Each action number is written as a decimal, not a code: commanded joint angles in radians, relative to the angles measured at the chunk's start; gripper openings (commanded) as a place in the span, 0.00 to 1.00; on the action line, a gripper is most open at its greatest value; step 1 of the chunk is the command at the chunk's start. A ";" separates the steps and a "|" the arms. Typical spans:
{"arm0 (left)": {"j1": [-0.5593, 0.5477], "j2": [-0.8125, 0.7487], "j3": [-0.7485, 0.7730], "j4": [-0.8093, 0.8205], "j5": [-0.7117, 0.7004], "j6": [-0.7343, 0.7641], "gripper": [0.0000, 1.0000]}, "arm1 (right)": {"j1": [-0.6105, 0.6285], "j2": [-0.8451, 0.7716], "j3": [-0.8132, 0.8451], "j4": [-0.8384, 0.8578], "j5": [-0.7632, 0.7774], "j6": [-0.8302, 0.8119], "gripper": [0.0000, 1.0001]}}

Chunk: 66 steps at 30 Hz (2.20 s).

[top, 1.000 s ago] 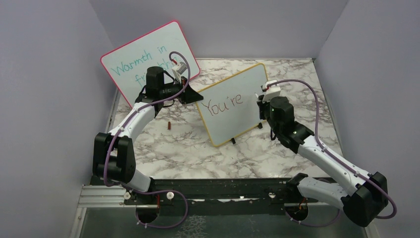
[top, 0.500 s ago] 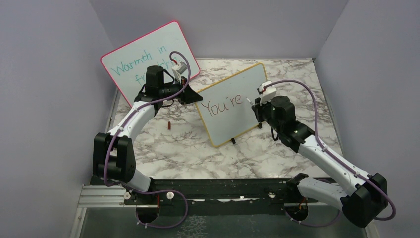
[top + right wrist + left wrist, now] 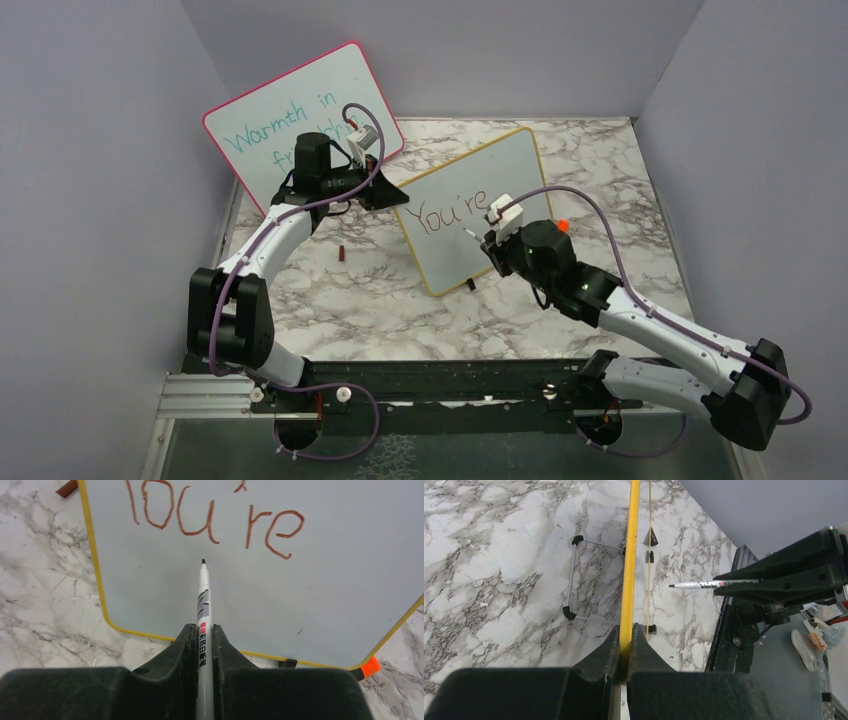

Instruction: Write a sentence on the whiteboard

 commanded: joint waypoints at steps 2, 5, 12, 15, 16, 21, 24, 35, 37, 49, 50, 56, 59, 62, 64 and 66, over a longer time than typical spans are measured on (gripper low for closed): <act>-0.001 0.043 -0.040 -0.113 -0.047 0.075 0.00 | 0.106 0.006 -0.026 0.055 0.114 -0.028 0.01; -0.002 0.041 -0.045 -0.103 -0.051 0.066 0.00 | 0.173 0.027 -0.034 0.103 0.171 -0.044 0.01; -0.002 0.039 -0.052 -0.092 -0.055 0.056 0.00 | 0.264 0.119 -0.015 0.170 0.267 -0.069 0.01; -0.002 0.039 -0.052 -0.090 -0.052 0.054 0.00 | 0.288 0.148 -0.007 0.173 0.304 -0.067 0.01; -0.002 0.038 -0.052 -0.089 -0.052 0.054 0.00 | 0.291 0.154 -0.007 0.174 0.314 -0.067 0.01; -0.002 0.038 -0.052 -0.088 -0.049 0.052 0.00 | 0.297 0.169 -0.012 0.197 0.333 -0.062 0.01; -0.002 0.039 -0.052 -0.087 -0.049 0.051 0.00 | 0.297 0.183 -0.004 0.203 0.328 -0.065 0.01; -0.002 0.040 -0.052 -0.086 -0.049 0.051 0.00 | 0.299 0.188 0.001 0.170 0.288 -0.062 0.01; -0.002 0.039 -0.052 -0.086 -0.049 0.051 0.00 | 0.299 0.196 0.003 0.165 0.284 -0.063 0.01; -0.002 0.038 -0.052 -0.085 -0.046 0.052 0.00 | 0.300 0.240 0.015 0.211 0.295 -0.075 0.01; -0.002 0.038 -0.052 -0.085 -0.046 0.052 0.00 | 0.300 0.244 0.018 0.211 0.295 -0.076 0.01; -0.002 0.039 -0.052 -0.085 -0.045 0.052 0.00 | 0.300 0.259 0.028 0.222 0.267 -0.086 0.01; -0.002 0.039 -0.052 -0.085 -0.045 0.052 0.00 | 0.300 0.261 0.032 0.217 0.249 -0.094 0.01; -0.002 0.038 -0.052 -0.085 -0.046 0.052 0.00 | 0.300 0.264 0.039 0.193 0.231 -0.100 0.01; -0.002 0.036 -0.052 -0.085 -0.046 0.052 0.00 | 0.300 0.264 0.042 0.174 0.218 -0.100 0.01; -0.002 0.036 -0.052 -0.085 -0.046 0.052 0.00 | 0.300 0.262 0.042 0.153 0.203 -0.100 0.01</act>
